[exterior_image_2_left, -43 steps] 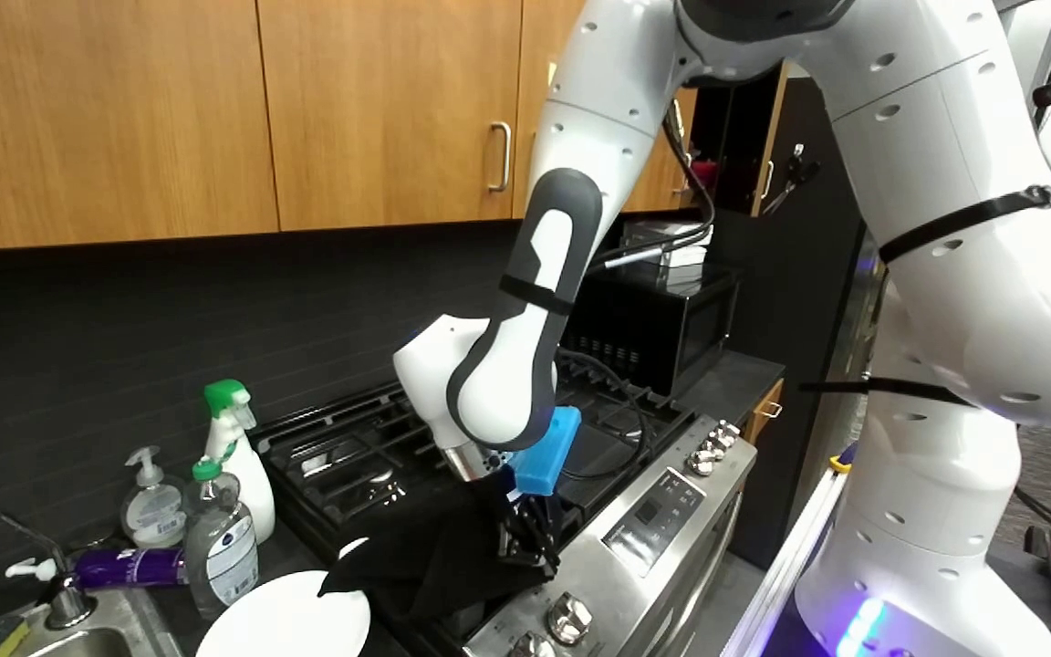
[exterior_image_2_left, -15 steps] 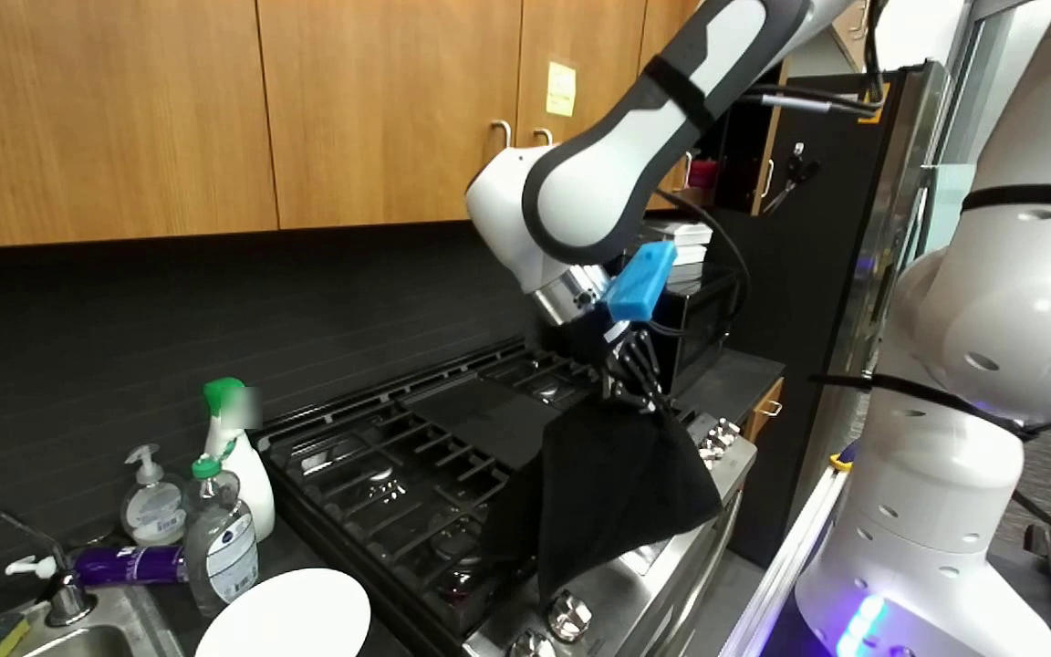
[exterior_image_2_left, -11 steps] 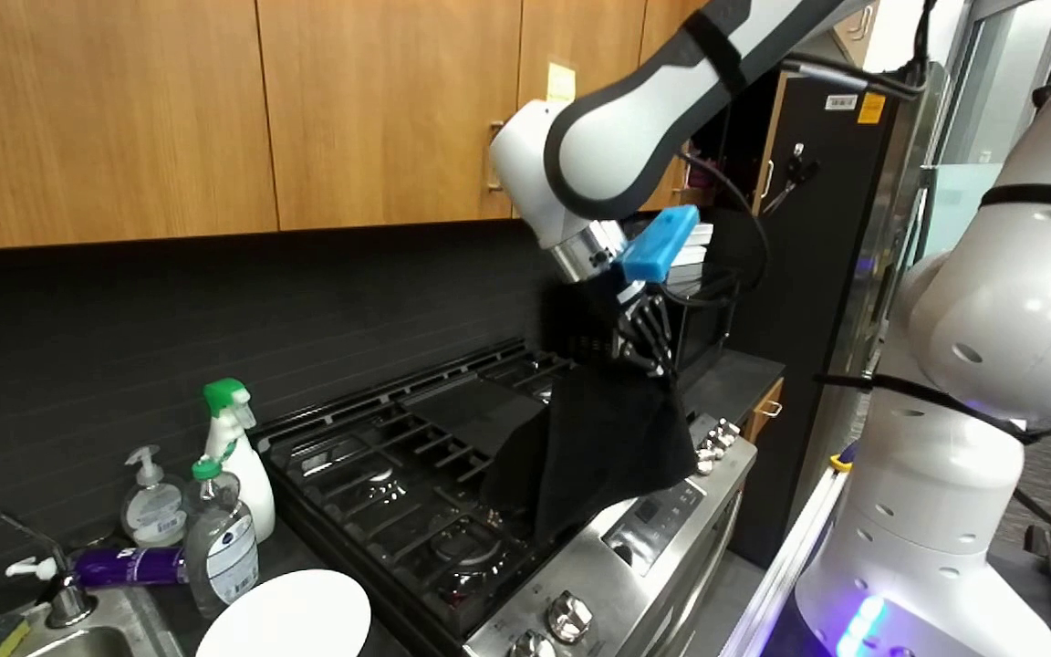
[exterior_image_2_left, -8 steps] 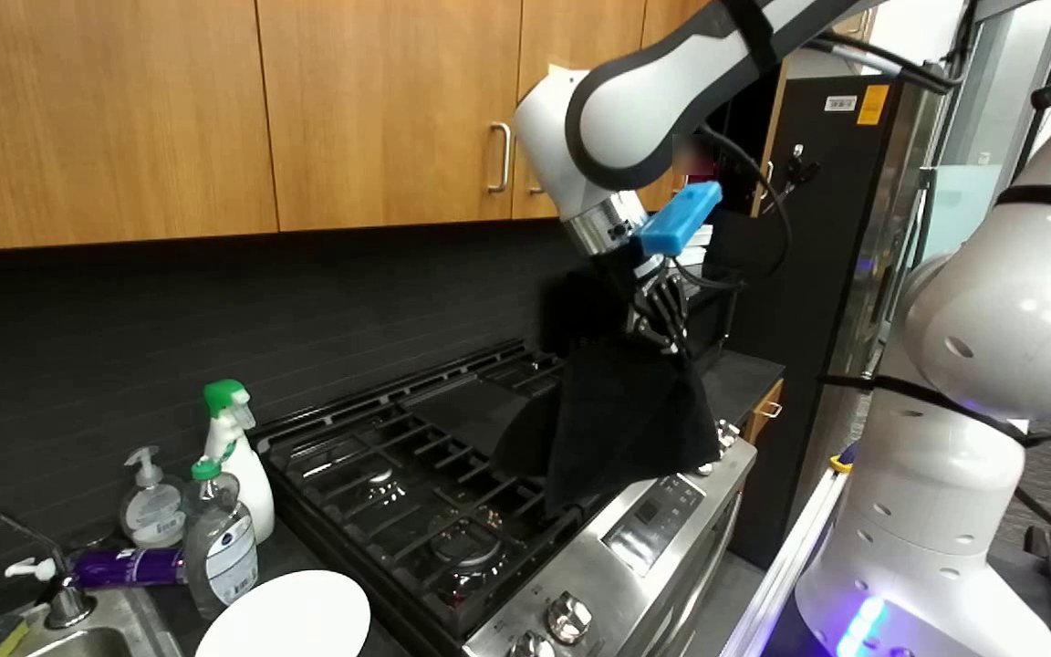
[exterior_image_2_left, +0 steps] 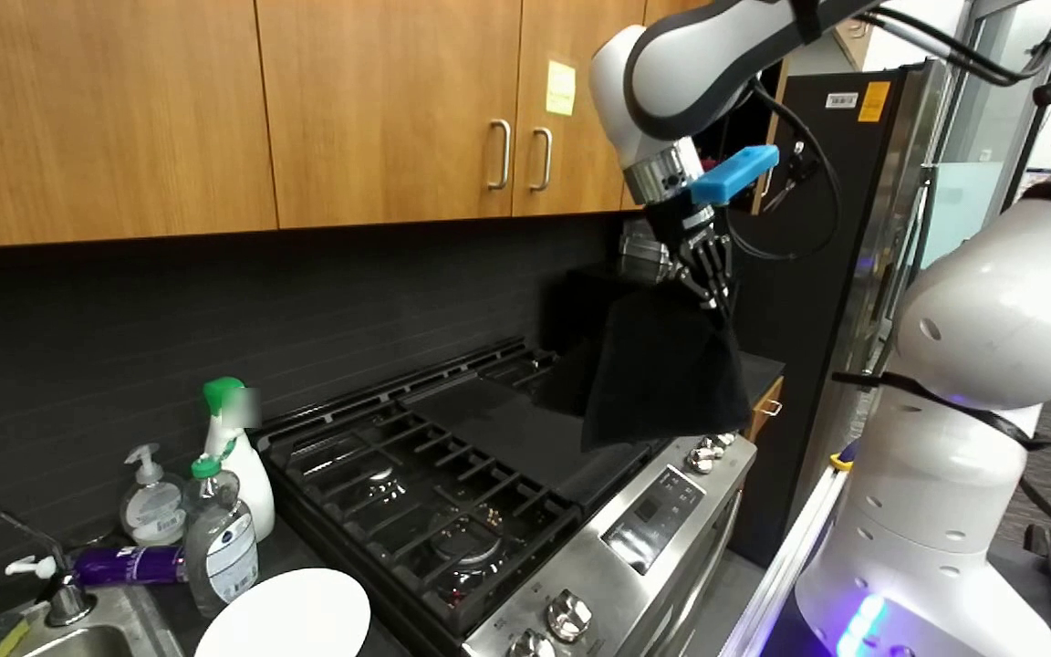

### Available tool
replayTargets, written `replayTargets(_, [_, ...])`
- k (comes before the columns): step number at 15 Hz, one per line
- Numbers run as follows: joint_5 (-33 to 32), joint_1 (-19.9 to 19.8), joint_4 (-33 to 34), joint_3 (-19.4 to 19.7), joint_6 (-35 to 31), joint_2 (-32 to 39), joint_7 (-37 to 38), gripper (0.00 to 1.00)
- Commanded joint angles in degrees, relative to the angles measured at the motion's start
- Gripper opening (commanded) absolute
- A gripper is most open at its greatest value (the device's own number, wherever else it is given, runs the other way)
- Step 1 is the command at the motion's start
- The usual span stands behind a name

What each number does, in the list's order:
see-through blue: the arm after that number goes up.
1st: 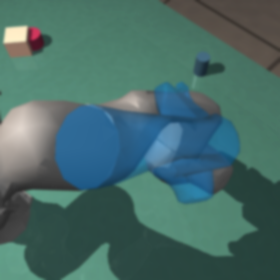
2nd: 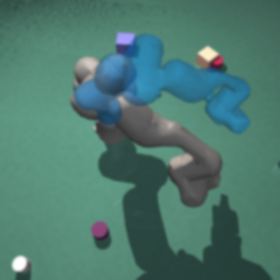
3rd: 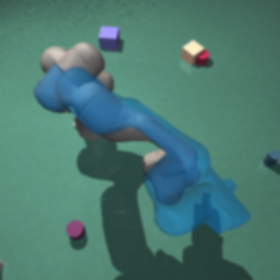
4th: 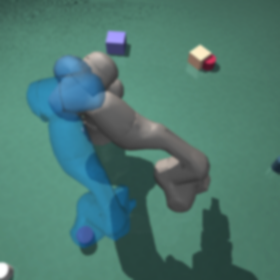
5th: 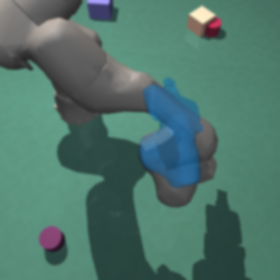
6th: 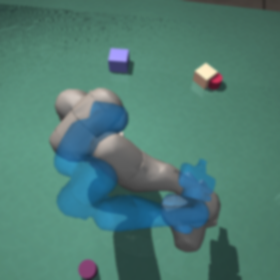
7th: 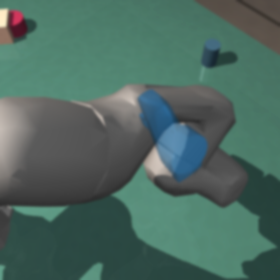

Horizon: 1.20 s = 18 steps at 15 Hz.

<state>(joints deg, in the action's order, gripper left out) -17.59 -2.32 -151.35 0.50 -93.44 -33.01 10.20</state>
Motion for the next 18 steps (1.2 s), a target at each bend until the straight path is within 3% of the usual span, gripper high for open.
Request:
replayTargets(1, [-1.32, -3.91, 1.85, 3.93, -0.51, -1.50, -3.29, 0.02])
replayTargets(2, [-0.50, -3.18, 1.00, 2.22, -0.22, -0.41, -1.73, 0.09])
replayTargets(6, [-0.47, -4.41, 1.74, 3.87, -0.54, -0.51, -3.05, 0.09])
replayTargets(7, [-0.48, -4.38, 1.74, 3.77, -0.55, -0.51, -3.04, 0.02])
replayTargets(12, [3.92, -3.61, 4.30, 2.56, -9.84, 6.70, 1.99, 0.02])
replayTargets(18, [1.59, -5.28, 11.38, -0.72, -15.89, 10.97, 10.54, 0.02])
